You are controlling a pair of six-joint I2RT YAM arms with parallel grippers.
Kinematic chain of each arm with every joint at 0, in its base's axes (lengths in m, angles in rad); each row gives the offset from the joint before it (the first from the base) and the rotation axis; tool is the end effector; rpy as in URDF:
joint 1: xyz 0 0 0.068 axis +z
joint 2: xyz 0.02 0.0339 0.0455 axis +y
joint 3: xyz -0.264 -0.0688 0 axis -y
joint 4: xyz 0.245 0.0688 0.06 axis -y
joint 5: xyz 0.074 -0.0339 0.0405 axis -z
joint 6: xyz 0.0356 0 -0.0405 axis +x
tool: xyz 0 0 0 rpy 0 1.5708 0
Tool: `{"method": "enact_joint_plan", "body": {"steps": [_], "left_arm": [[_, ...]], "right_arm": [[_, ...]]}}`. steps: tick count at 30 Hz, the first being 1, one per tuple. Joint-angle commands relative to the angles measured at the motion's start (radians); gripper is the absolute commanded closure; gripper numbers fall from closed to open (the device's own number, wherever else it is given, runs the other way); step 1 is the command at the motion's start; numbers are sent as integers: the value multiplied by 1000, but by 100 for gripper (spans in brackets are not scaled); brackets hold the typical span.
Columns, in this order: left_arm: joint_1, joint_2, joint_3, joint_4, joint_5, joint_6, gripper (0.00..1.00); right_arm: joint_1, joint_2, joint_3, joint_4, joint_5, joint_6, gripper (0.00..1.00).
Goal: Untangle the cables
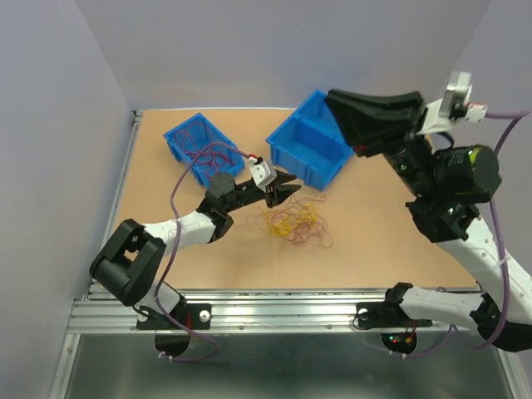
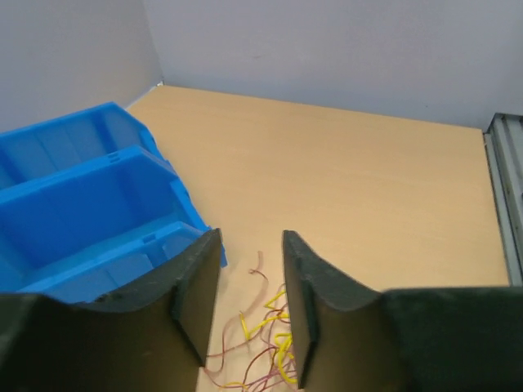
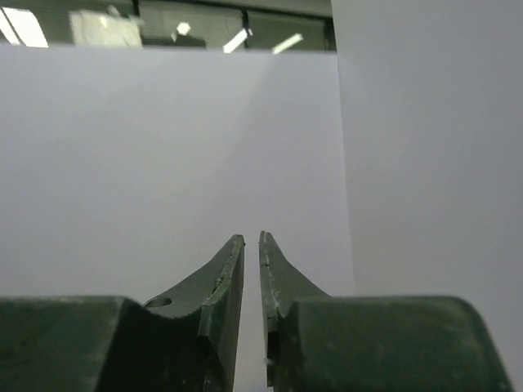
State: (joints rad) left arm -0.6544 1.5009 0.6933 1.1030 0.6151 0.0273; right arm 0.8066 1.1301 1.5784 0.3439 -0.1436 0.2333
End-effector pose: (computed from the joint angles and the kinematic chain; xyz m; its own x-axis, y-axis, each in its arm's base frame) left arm 0.2357 -0.2067 0.2713 0.2564 -0.1686 -0.9517 0.9285 0.3167 0.1940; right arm 0.1201 0.1327 0.5903 0.2980 0.6416 -0.7068 -0.8767 0.4769 0.0632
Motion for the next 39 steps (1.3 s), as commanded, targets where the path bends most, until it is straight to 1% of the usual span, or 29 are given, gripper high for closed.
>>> {"method": "enact_joint_plan", "body": {"steps": [1,2,3,4,5,7,8,9,10,11,12,15,19,24,26,27,28,30,31,35,39], "left_arm": [[-4,-123,-21,20,5,36,68],[-4,-128,-24,14,6,40,71],[-4,-128,-25,5,8,46,71],[-4,-130,-20,-17,12,55,69],[-5,-131,-12,-49,11,75,60],[-5,-133,-2,-81,-3,89,52],[-5,-133,3,-92,-9,94,49],[-4,-133,8,-106,-29,108,47],[-5,-131,23,-147,-34,117,44],[-5,-128,31,-166,-37,131,42],[-5,-126,44,-210,-38,154,40],[-5,-110,70,-274,-44,192,37],[-17,-55,158,-397,-90,217,35],[-59,85,265,-506,-143,210,35],[-94,131,340,-598,-163,210,37],[-103,180,368,-636,-187,207,38],[-112,209,444,-746,-190,201,39],[-116,287,529,-872,-175,179,43],[-116,304,572,-955,-172,174,43],[-116,286,545,-994,-170,195,43],[-116,269,563,-1063,-137,212,43]], "right_arm": [[6,-125,-304,-111,81,-52,73],[5,-159,-380,-109,94,-55,70],[5,-188,-441,-109,137,-58,65],[5,-214,-499,-109,169,-58,61],[6,-263,-620,-109,232,-57,51],[5,-295,-725,-114,304,-51,48],[6,-321,-817,-115,337,-46,44],[6,-335,-868,-114,416,-28,44],[6,-345,-906,-114,458,-13,43],[5,-361,-982,-114,496,0,42],[6,-368,-1010,-115,562,23,41],[6,-401,-1087,-140,666,78,38],[6,-457,-1163,-203,733,150,37],[5,-515,-1193,-282,818,219,37],[5,-547,-1204,-298,843,225,37],[6,-558,-1209,-299,860,227,37],[6,-572,-1213,-307,865,227,37],[6,-613,-1225,-319,877,230,37],[5,-628,-1230,-325,877,232,37],[5,-705,-1252,-332,852,230,38],[5,-730,-1256,-332,839,225,39]]}}
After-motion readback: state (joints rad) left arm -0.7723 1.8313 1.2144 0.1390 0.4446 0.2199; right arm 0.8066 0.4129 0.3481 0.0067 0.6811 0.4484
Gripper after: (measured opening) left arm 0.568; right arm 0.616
